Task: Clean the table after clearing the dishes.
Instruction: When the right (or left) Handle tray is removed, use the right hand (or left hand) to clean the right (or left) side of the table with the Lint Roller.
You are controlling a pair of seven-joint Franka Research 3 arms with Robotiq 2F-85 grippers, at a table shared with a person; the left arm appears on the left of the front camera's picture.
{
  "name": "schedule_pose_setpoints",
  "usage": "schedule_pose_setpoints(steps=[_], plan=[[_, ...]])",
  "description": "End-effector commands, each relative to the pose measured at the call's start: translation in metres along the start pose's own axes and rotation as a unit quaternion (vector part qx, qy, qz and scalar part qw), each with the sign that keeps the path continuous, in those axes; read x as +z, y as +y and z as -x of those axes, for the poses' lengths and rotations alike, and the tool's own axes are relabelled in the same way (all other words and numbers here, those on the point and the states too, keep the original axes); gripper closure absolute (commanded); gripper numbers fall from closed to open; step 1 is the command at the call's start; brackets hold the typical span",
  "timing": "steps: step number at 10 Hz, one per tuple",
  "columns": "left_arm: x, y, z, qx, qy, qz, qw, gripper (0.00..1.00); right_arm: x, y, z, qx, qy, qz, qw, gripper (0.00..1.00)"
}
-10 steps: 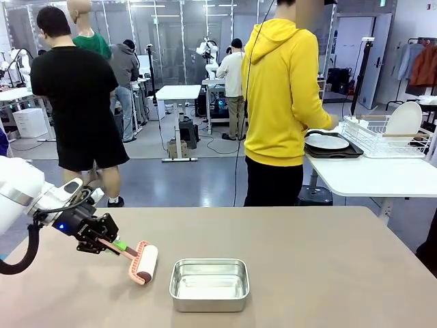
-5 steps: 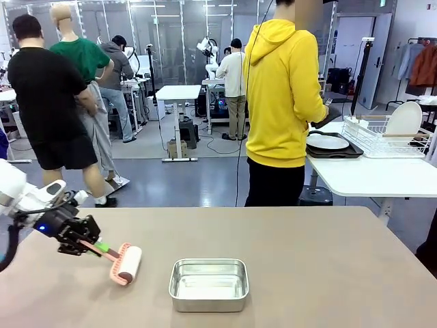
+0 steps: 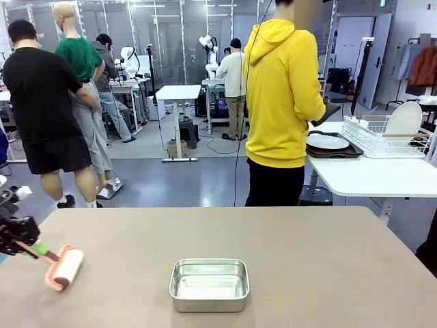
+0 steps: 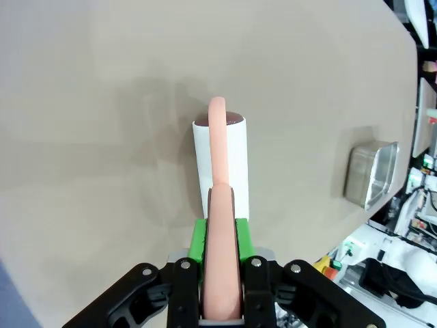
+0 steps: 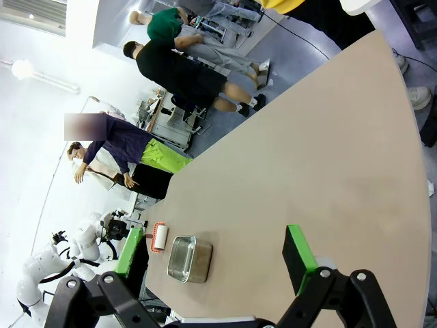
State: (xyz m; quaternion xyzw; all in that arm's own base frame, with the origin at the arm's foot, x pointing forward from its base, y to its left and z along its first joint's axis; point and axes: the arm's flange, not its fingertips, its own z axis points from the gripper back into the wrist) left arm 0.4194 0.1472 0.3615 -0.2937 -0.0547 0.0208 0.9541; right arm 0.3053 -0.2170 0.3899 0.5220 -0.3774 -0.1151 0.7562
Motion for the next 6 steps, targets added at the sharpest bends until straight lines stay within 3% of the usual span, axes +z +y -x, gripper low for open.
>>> schedule_pose_setpoints(steps=[1,3,6], plan=[[0.008,0.001,0.024,-0.004,-0.005,-0.033,0.999,0.80,0.001,0.003,0.001,0.002,0.004,-0.001,1.000,0.00],[0.032,-0.014,0.036,-0.019,-0.026,0.008,0.999,0.80,0.001,0.003,0.001,0.002,0.004,-0.001,1.000,0.00],[0.083,-0.070,0.069,-0.094,-0.079,0.031,0.992,0.80,0.001,0.003,0.001,0.002,0.004,-0.001,1.000,0.00]])
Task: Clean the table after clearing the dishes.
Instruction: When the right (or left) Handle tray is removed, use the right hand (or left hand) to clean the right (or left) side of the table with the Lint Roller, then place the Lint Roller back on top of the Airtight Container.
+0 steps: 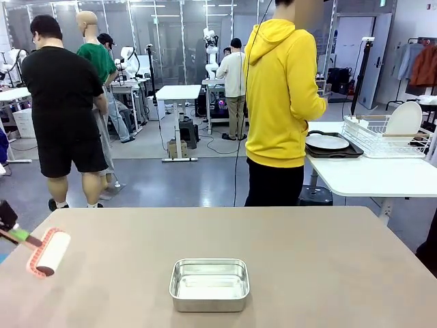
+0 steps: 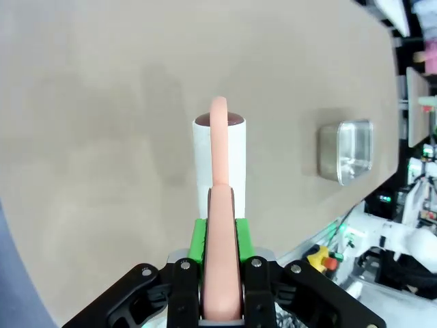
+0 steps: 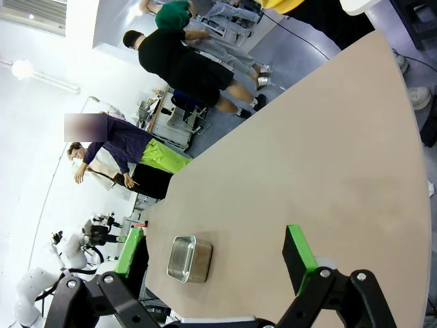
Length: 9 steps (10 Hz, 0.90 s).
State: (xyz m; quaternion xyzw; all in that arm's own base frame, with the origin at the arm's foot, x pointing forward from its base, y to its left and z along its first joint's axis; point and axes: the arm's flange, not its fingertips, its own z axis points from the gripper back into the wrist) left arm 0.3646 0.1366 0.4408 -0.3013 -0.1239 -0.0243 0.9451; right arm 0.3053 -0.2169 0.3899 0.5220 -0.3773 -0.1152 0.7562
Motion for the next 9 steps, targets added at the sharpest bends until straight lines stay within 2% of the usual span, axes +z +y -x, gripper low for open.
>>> schedule_pose_setpoints(steps=[1,2,9], plan=[[0.038,-0.037,0.025,-0.026,-0.050,0.000,0.998,0.80,0.002,0.003,0.001,0.002,0.004,-0.001,1.000,0.00],[0.000,0.000,0.000,0.000,0.000,0.000,1.000,0.80,0.002,0.003,0.001,0.002,0.004,-0.001,1.000,0.00],[0.000,0.000,0.000,0.000,0.000,0.000,1.000,0.80,0.002,0.003,0.001,0.002,0.004,-0.001,1.000,0.00]])
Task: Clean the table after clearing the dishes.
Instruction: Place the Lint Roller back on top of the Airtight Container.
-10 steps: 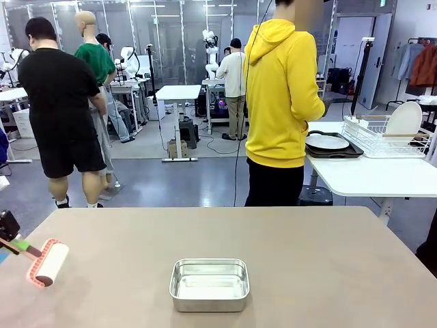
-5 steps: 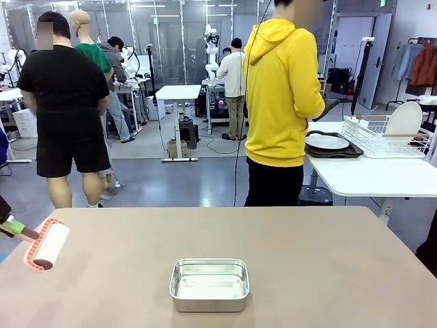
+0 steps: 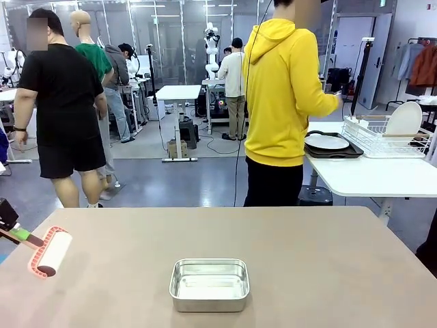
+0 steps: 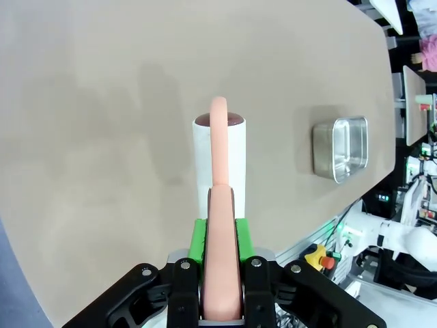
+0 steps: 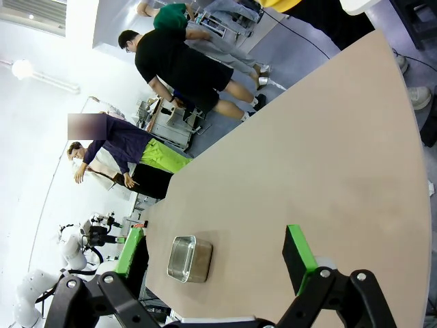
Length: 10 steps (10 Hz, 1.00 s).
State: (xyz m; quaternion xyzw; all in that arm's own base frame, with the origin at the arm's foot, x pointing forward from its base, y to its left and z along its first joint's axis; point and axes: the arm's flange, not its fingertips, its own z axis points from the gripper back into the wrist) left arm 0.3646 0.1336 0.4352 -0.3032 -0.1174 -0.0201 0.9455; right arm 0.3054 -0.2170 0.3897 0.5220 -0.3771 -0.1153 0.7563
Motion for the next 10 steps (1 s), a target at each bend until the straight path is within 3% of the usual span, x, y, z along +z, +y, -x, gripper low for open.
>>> schedule_pose_setpoints(steps=[1,4,6,8,10], plan=[[0.006,-0.001,-0.001,-0.006,-0.005,-0.001,1.000,0.80,0.002,0.003,0.001,0.003,0.004,-0.001,1.000,0.00],[0.001,0.000,0.000,-0.001,-0.001,0.000,1.000,0.80,0.002,0.003,0.001,0.003,0.004,-0.001,1.000,0.00],[-0.033,-0.088,-0.034,-0.128,0.077,-0.067,0.986,0.80,0.002,0.003,0.001,0.003,0.004,-0.001,1.000,0.00],[-0.060,-0.198,-0.043,-0.285,0.120,-0.095,0.946,0.80,0.002,0.003,0.001,0.003,0.004,-0.001,1.000,0.00],[-0.092,-0.284,-0.038,-0.403,0.179,-0.110,0.891,0.80,0.002,0.003,0.001,0.003,0.004,-0.001,1.000,0.00]])
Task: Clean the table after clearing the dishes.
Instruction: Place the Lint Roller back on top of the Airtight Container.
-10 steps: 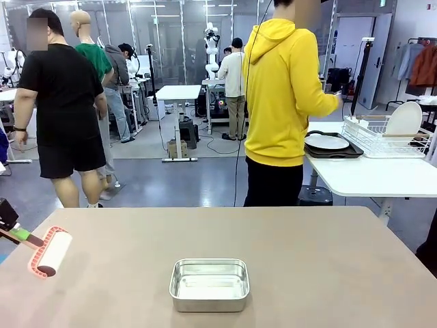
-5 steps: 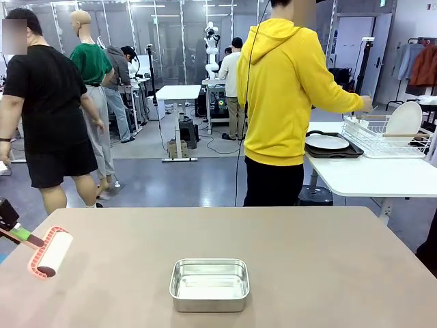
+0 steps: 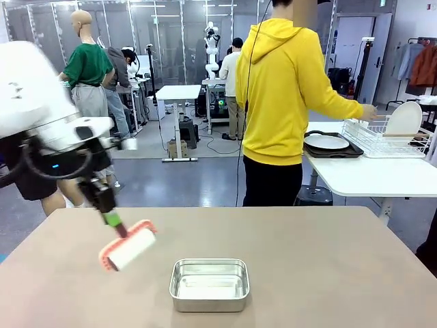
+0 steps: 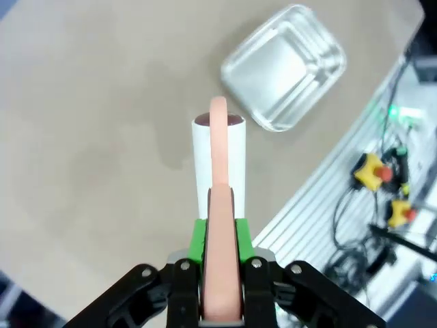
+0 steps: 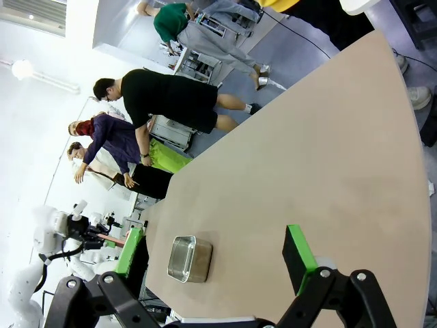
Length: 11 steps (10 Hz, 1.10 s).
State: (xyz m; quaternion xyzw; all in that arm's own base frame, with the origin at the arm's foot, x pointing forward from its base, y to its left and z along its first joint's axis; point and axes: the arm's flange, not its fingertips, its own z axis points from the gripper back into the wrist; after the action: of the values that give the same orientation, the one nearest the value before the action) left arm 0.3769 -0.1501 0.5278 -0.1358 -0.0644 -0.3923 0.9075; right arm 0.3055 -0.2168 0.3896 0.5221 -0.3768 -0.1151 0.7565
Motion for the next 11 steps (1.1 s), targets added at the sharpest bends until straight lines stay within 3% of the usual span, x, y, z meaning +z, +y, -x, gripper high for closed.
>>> schedule_pose_setpoints(steps=[1,4,6,9,11], plan=[[0.000,-0.023,-0.046,-0.121,0.051,-0.024,0.991,0.80,0.002,0.003,0.001,0.003,0.004,-0.001,1.000,0.00],[-0.041,-0.089,-0.115,-0.246,0.140,-0.017,0.959,0.80,0.002,0.003,0.001,0.003,0.004,-0.001,1.000,0.00],[-0.068,-0.122,-0.140,-0.305,0.148,-0.007,0.941,0.80,0.002,0.003,0.001,0.003,0.004,-0.001,1.000,0.00],[-0.103,-0.127,-0.176,-0.335,0.158,-0.009,0.929,0.80,0.002,0.003,0.001,0.003,0.004,-0.001,1.000,0.00],[-0.132,-0.111,-0.187,-0.322,0.183,-0.018,0.929,0.80,0.002,0.003,0.001,0.003,0.004,-0.001,1.000,0.00]])
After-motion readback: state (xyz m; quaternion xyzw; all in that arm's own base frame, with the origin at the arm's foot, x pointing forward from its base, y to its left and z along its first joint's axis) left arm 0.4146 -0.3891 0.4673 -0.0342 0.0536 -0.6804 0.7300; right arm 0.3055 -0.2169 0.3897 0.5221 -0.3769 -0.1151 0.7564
